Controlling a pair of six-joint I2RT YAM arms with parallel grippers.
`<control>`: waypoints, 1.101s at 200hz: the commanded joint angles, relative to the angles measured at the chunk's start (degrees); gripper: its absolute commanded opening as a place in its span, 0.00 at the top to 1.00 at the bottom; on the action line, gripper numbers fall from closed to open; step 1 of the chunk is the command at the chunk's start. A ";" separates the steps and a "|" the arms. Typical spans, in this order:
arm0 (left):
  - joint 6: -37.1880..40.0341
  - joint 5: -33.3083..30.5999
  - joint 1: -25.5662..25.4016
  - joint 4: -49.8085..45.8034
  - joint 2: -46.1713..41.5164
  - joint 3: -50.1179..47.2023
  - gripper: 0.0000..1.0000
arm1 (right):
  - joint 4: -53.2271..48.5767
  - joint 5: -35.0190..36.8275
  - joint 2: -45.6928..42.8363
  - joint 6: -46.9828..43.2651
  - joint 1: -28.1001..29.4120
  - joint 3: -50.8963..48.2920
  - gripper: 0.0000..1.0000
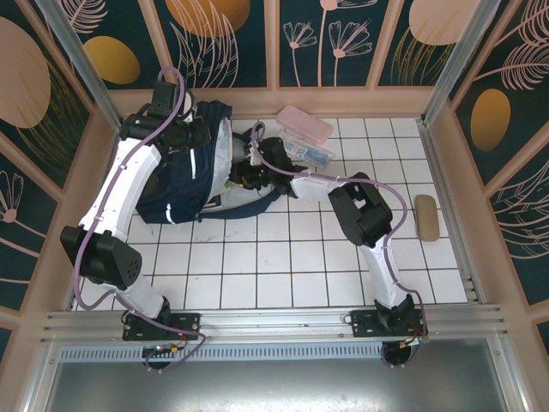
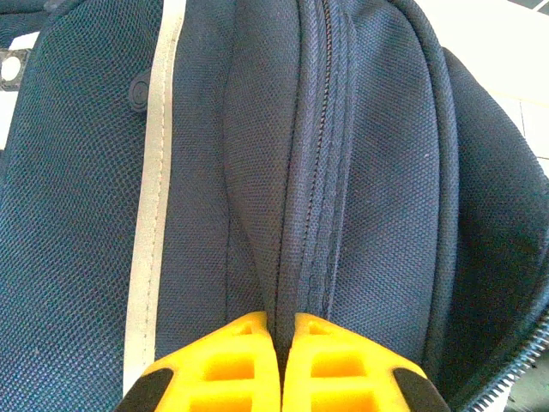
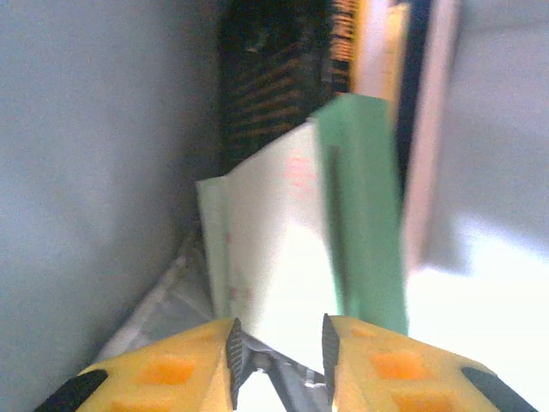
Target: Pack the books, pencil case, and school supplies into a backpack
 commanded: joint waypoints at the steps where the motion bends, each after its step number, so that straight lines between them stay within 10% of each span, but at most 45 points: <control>1: -0.52 1.56 0.25 7.49 -4.12 0.82 1.00 | -1.83 3.43 -2.21 -3.49 -0.64 -0.03 0.64; 154: -1.45 3.01 0.22 8.97 -4.12 -1.02 1.00 | -4.32 -3.08 8.12 -0.48 5.83 12.49 0.82; 220: -0.88 3.17 0.25 9.48 -4.65 -3.18 1.00 | -5.60 0.03 -0.13 -2.95 3.60 4.70 0.64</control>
